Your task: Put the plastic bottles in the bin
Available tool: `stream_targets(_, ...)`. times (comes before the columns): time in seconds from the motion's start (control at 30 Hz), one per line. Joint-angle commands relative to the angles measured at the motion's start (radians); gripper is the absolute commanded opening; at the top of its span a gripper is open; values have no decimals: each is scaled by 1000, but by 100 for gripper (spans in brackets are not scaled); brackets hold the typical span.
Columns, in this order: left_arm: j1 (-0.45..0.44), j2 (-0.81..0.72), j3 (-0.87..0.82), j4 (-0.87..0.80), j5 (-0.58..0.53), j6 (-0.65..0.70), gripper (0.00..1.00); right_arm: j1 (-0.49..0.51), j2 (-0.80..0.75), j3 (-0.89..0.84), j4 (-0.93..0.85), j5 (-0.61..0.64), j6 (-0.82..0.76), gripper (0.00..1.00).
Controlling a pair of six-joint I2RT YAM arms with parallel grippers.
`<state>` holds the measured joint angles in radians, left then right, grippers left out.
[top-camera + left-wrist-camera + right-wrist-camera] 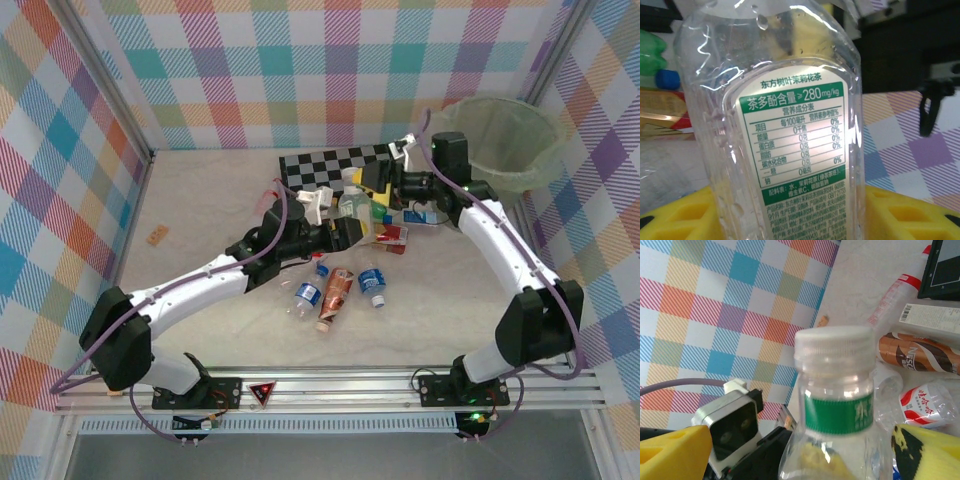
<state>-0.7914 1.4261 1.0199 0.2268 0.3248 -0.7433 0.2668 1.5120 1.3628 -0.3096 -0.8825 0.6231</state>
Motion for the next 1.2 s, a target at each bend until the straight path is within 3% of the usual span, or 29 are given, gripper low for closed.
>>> stream_targets(0.0,0,16,23,96,86,-5,39,17,34,61,-51,2,-69,89)
stream_targets(0.1,-1,21,27,83,89,-4,39,17,60,88,-78,23,-100,85)
stream_targets(0.27,-1,12,20,67,74,4,40,16,82,100,-74,25,-104,64)
stream_targets(0.37,0,12,20,80,88,4,40,15,100,105,-77,22,-112,62)
stream_targets(0.7,3,6,12,70,78,5,42,16,115,126,-100,55,-144,33)
stream_targets(0.87,8,-5,3,74,57,-4,61,14,112,157,-132,88,-171,29)
stream_targets(1.07,15,-42,-46,91,28,-13,99,-12,112,247,-216,123,-208,27)
stream_targets(1.17,26,-59,-59,91,24,-24,100,-43,121,333,-315,203,-237,28)
